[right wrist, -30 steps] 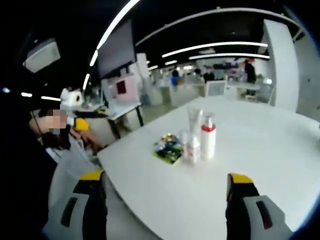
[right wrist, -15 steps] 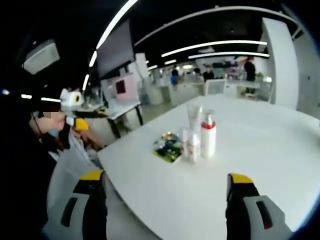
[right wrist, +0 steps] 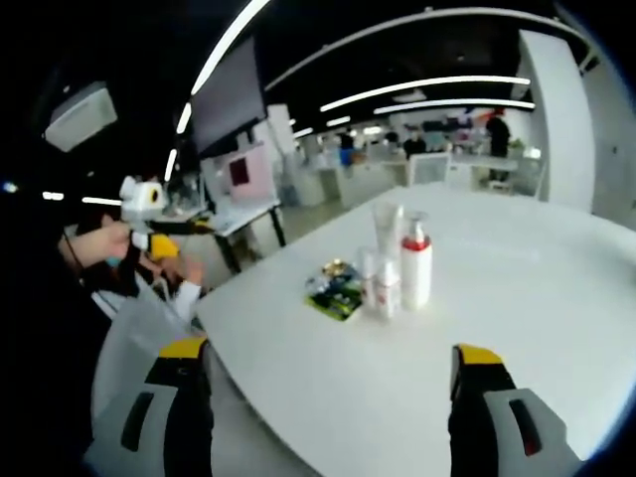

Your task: Arrange the skincare products in the storage area until every visible bottle or jar stands upright without overlapping.

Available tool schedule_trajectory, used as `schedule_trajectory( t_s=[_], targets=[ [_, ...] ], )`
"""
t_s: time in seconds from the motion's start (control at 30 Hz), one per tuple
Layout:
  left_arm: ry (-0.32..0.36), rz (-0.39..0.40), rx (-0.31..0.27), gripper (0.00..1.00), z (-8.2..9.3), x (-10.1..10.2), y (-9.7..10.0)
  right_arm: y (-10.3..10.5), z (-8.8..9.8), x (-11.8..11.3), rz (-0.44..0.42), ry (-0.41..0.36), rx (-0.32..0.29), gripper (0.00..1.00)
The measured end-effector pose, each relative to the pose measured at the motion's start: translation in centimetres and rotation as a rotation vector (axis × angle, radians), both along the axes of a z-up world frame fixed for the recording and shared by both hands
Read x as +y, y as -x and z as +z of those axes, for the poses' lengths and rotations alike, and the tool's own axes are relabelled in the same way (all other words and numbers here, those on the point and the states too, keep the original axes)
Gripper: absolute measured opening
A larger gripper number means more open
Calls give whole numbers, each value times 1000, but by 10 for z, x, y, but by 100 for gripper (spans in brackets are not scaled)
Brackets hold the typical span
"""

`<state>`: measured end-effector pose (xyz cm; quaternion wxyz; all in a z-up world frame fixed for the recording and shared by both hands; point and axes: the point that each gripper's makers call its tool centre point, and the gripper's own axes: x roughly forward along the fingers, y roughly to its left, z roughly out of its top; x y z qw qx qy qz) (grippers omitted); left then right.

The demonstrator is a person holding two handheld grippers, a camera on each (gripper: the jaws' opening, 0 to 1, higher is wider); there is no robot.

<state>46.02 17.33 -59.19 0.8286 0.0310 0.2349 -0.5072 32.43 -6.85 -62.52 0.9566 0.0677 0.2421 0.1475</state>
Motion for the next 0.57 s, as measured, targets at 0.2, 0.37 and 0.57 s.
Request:
schedule_trajectory(
  t_s=[0.2,0.37,0.57],
  targets=[
    [-2,0,8,99,-3,-1,2,0,-2,-1,-1,-2,6,99],
    [-5,-4,12,99,-5,-3,3,0,-4,-1,0,-4,9,99],
    [-13,-7,16,99,-7,-3,3,1,-6,-2,-3,-7,13,99]
  ],
)
